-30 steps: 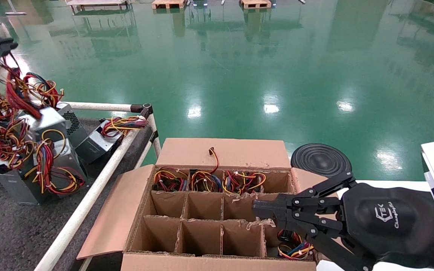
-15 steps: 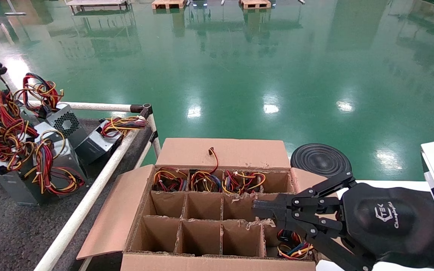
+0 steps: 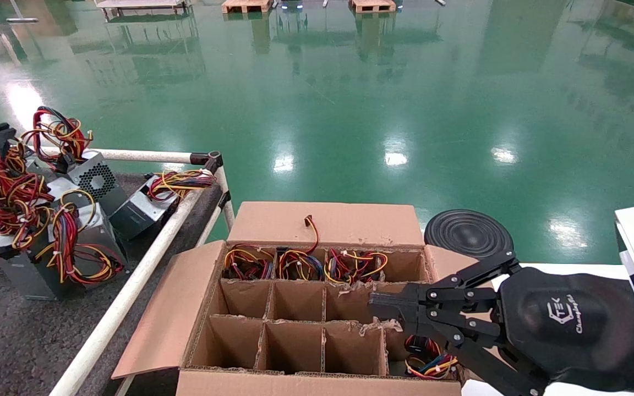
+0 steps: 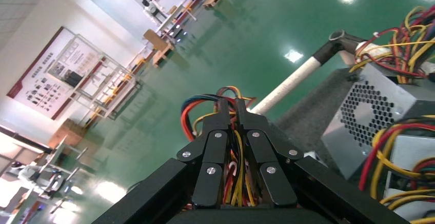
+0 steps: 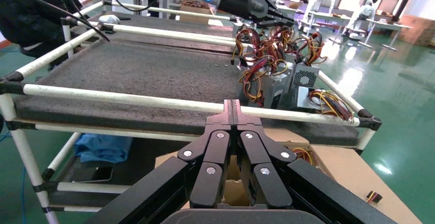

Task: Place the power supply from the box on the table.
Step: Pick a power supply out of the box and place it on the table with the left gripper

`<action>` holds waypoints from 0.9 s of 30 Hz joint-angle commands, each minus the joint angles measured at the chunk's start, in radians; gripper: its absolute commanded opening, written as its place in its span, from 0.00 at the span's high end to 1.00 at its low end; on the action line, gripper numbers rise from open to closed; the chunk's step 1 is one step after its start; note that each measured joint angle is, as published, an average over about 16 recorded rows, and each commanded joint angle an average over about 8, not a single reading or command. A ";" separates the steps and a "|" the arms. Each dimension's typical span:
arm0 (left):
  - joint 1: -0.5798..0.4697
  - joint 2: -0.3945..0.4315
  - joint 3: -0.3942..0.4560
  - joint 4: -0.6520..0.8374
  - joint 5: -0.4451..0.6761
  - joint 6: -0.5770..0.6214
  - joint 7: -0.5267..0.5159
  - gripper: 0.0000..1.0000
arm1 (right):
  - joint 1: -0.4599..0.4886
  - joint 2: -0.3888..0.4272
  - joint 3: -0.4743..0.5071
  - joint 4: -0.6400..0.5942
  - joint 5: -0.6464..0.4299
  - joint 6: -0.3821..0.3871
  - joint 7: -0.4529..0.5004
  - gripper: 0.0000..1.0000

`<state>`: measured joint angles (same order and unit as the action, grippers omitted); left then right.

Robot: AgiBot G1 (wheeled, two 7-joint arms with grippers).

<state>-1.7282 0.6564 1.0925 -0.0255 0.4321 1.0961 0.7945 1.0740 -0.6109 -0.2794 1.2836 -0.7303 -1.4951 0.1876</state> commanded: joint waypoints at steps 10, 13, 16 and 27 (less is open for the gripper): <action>0.017 0.000 0.000 -0.026 0.000 0.012 0.003 0.00 | 0.000 0.000 0.000 0.000 0.000 0.000 0.000 1.00; 0.015 0.000 0.005 -0.035 0.004 0.013 0.000 0.00 | 0.000 0.000 0.000 0.000 0.000 0.000 0.000 1.00; 0.013 0.000 0.009 -0.045 0.008 0.013 -0.004 0.00 | 0.000 0.000 0.000 0.000 0.000 0.000 0.000 1.00; 0.007 -0.010 0.023 -0.087 0.022 0.018 -0.023 0.00 | 0.000 0.000 0.000 0.000 0.000 0.000 0.000 1.00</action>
<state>-1.7208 0.6446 1.1147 -0.1113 0.4538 1.1148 0.7722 1.0740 -0.6109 -0.2794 1.2836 -0.7303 -1.4951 0.1876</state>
